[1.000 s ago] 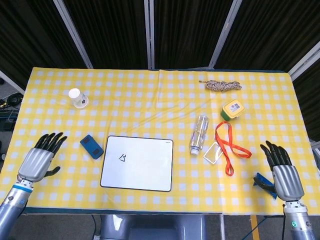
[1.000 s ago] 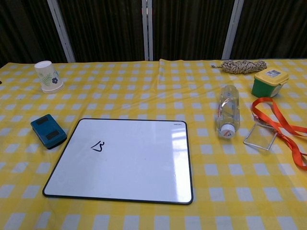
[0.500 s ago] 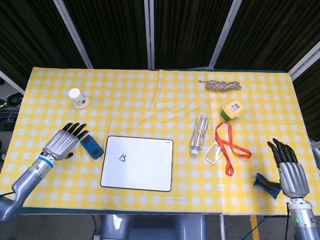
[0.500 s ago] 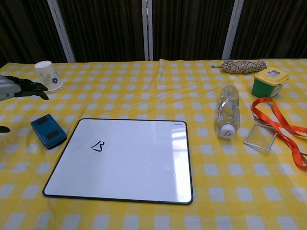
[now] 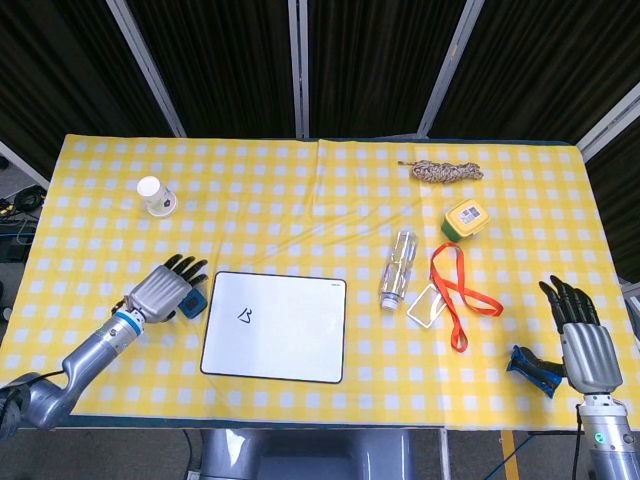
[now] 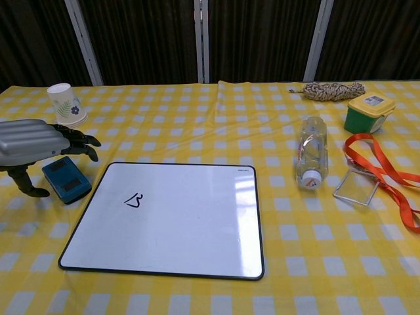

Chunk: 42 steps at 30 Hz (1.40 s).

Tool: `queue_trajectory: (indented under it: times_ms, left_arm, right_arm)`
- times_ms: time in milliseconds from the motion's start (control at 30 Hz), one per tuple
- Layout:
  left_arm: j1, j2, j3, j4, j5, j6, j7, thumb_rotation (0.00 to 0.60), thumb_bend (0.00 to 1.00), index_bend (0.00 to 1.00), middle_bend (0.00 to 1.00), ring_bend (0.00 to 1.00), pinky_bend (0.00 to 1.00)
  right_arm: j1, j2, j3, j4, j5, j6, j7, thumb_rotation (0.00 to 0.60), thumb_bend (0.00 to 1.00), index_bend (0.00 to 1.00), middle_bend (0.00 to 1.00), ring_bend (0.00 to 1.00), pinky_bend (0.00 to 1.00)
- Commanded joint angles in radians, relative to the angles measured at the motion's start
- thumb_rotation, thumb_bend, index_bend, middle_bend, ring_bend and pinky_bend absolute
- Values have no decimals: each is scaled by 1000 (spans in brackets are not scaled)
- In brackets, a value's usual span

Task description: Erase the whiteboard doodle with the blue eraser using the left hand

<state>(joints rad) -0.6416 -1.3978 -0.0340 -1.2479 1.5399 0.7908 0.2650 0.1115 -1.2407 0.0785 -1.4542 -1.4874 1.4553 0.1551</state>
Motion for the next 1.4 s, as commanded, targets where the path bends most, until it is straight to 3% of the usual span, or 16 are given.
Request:
queue_trajectory:
  times_ms: [33, 267, 467, 633, 767, 1100, 1400]
  left_arm:
    - [-6, -10, 9, 9, 3, 4, -2, 600, 253, 194, 44, 72, 121]
    - [-20, -40, 21, 35, -9, 0, -7, 600, 269, 264, 101, 117, 150]
    - [-19, -58, 32, 66, 2, 35, -31, 600, 349, 375, 190, 188, 201]
    - [-4, -87, 32, 102, 31, 124, -83, 600, 601, 659, 443, 403, 383]
    - [22, -126, 25, 156, 59, 245, -176, 600, 665, 751, 528, 478, 452]
    - [25, -155, 10, 170, 100, 380, -326, 600, 678, 770, 549, 500, 473]
    - [7, -203, 14, 72, 110, 382, -317, 600, 679, 770, 549, 504, 475]
  right_arm:
    - [0, 0, 0, -1, -2, 1, 1, 600, 63, 1, 0, 0, 0]
    - [-3, 1, 1, -1, -3, 8, 4, 600, 64, 2, 0, 0, 0]
    - [-2, 1, 0, -1, -6, 7, 5, 600, 64, 2, 0, 0, 0]
    - [-2, -2, -2, 0, -9, 6, 3, 600, 64, 2, 0, 0, 0]
    - [-3, -1, -1, -1, -9, 9, 6, 600, 64, 1, 0, 0, 0]
    - [-4, -2, -3, -3, -12, 8, 8, 600, 64, 1, 0, 0, 0]
    - [-4, 2, -3, -7, -11, 7, 12, 600, 64, 1, 0, 0, 0]
